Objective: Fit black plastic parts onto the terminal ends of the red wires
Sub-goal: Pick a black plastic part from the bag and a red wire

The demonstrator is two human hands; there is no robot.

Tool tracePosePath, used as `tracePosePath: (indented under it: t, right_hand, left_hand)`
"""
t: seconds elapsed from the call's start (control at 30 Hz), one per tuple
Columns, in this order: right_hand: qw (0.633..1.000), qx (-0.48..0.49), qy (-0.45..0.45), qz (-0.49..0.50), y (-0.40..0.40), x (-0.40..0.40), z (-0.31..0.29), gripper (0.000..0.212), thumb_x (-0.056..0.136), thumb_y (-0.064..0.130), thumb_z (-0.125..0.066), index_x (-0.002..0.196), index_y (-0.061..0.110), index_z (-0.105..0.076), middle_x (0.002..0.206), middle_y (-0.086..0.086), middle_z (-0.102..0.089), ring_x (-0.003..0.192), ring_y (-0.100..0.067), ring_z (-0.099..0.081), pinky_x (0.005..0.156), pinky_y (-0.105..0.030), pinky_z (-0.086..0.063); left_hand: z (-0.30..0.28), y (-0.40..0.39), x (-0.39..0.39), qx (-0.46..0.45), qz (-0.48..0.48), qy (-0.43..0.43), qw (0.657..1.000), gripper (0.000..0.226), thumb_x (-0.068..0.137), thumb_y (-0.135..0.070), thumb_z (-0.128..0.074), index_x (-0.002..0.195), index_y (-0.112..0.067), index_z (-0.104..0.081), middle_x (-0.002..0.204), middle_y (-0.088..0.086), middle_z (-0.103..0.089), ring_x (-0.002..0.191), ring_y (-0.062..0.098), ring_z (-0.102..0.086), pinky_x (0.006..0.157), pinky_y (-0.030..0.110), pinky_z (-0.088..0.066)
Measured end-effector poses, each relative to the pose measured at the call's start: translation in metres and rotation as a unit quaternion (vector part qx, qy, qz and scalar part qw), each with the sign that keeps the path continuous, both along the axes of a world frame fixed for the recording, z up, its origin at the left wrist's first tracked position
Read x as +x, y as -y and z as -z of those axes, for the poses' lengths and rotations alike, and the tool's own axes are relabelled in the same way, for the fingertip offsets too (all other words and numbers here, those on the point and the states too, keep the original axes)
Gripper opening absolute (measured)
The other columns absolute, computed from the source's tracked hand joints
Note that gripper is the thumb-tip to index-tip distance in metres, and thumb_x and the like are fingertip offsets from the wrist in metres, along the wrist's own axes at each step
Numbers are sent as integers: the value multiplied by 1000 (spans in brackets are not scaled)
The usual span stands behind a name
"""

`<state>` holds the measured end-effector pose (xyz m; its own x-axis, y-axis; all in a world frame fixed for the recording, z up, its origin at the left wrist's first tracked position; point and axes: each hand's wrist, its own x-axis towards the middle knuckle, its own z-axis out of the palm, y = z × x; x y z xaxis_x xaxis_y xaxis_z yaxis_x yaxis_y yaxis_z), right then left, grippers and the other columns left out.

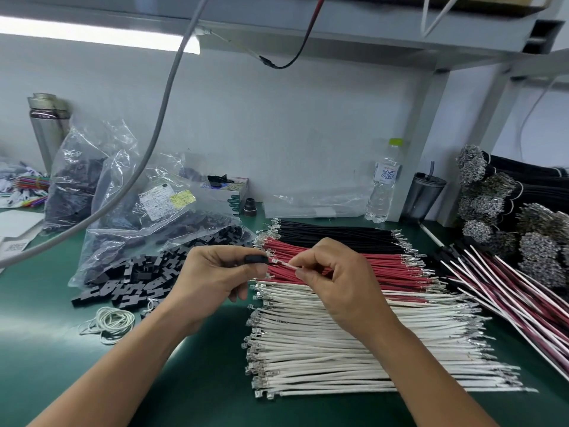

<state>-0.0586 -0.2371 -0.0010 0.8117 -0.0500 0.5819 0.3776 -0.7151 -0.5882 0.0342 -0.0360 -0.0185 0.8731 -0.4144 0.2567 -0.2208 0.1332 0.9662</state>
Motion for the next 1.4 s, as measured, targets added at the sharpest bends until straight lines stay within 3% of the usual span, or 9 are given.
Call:
tracePosePath:
  t: [0.1, 0.43, 0.73, 0.83, 0.97, 1.1, 1.23, 1.4]
  right_hand:
    - [1000, 13, 22, -5, -2, 0, 0, 17, 86, 9, -77, 97, 22, -80, 85, 12, -63, 82, -12, -64, 71, -25, -54]
    - [998, 1, 54, 17, -11, 0, 2, 13, 85, 16, -78, 97, 20, -81, 82, 13, -61, 77, -11, -63, 66, -18, -50]
    - [993, -59, 93, 31, -17, -3, 1, 11, 88, 15, -76, 98, 17, -81, 82, 9, -58, 74, -11, -58, 62, -31, -52]
    - [985, -119, 114, 43, -23, -4, 0, 11, 88, 13, -76, 98, 14, -80, 80, 4, -55, 73, -14, -55, 59, -31, -49]
    - [992, -91, 87, 18, -22, -4, 2, 11, 89, 11, -75, 98, 12, -80, 82, 6, -56, 75, -6, -54, 64, -17, -44]
    - [986, -142, 90, 20, -27, -6, 2, 11, 90, 12, -73, 100, 12, -78, 83, 4, -55, 75, -10, -55, 63, -26, -49]
    - [990, -113, 69, 51, -18, -6, -3, 8, 90, 26, -74, 94, 18, -75, 86, 12, -57, 76, -6, -56, 66, -26, -49]
    - [986, -142, 72, 56, -24, -4, -1, 11, 91, 24, -72, 84, 17, -69, 82, 11, -54, 75, -8, -51, 66, -28, -45]
  left_hand:
    - [-1, -1, 0, -2, 5, 1, 1000, 32, 61, -27, -88, 90, -16, -85, 73, 25, -73, 46, 19, -55, 45, 26, -46]
    - [-4, -3, -3, 0, 24, 6, 1000, 37, 59, -30, -88, 92, -15, -84, 80, 33, -72, 48, 22, -55, 48, 28, -48]
    - [-5, -1, -7, 12, 43, 1, 999, 36, 58, -25, -88, 92, -11, -84, 76, 26, -72, 47, 21, -54, 47, 26, -49]
    - [-5, -3, -7, 32, 58, 11, 998, 30, 64, -21, -87, 92, -13, -84, 76, 22, -74, 47, 19, -55, 47, 25, -50]
    - [-2, -4, -6, 58, 69, 32, 995, 22, 71, -17, -84, 93, -17, -84, 74, 17, -75, 47, 16, -56, 49, 24, -51]
    - [-1, -2, -8, 73, 70, 58, 993, 19, 73, -21, -84, 92, -21, -84, 73, 12, -76, 46, 15, -57, 49, 25, -51]
    - [-3, -2, -5, 43, 62, 51, 996, 26, 69, -25, -86, 95, -17, -84, 78, 18, -76, 48, 18, -58, 48, 25, -53]
    - [-3, -3, -7, 74, 66, 62, 993, 18, 76, -20, -83, 94, -20, -84, 77, 16, -76, 46, 17, -57, 48, 26, -52]
